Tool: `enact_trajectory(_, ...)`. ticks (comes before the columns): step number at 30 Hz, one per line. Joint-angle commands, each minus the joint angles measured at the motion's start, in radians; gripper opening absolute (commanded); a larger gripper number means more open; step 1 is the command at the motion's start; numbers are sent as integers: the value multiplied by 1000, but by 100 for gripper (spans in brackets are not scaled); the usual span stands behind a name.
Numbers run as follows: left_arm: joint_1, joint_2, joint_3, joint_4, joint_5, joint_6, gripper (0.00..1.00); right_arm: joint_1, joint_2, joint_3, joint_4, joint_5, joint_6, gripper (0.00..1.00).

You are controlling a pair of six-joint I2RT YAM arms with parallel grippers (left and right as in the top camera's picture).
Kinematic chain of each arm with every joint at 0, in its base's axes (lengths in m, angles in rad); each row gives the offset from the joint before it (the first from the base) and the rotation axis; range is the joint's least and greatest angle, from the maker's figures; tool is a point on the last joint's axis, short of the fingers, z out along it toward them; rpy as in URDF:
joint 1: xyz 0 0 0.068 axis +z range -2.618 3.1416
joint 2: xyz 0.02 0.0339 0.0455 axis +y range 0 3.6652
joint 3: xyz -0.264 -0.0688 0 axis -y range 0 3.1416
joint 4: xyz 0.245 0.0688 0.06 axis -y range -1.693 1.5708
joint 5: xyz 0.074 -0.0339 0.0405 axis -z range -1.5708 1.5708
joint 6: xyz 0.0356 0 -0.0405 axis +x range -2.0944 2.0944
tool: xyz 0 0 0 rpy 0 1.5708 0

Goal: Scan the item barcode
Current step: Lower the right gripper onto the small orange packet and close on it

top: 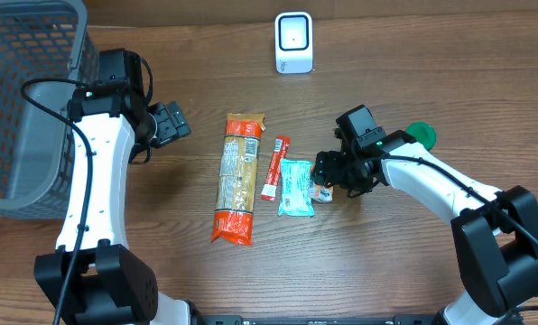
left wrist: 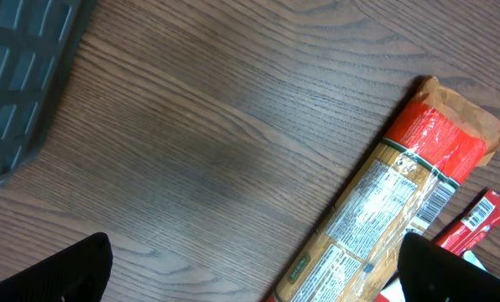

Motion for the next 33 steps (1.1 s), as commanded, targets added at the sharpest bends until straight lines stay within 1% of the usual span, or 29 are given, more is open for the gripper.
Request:
enact_trajectory(1, -2, -14, 16, 1, -9, 11, 100, 5, 4, -7, 6, -16, 0, 77)
enact_trajectory(3, -2, -14, 16, 1, -9, 11, 100, 5, 4, -7, 6, -1, 0, 72)
enact_trajectory(5, -2, -14, 16, 1, -9, 11, 100, 5, 4, -7, 6, 13, 0, 68)
enact_trajectory(10, -2, -14, 16, 1, -9, 11, 100, 5, 4, -7, 6, 5, -6, 68)
enact_trajectory(14, -2, -14, 16, 1, -9, 11, 100, 5, 4, -7, 10, -82, -64, 70)
enact_trajectory(22, -2, -14, 16, 1, -9, 11, 100, 5, 4, -7, 8, -85, -80, 72)
enact_trajectory(27, -2, -14, 16, 1, -9, 11, 100, 6, 4, -11, -6, -4, -79, 72)
enact_trajectory(33, -2, -14, 16, 1, -9, 11, 100, 31, 4, -44, 21, 109, -79, 73)
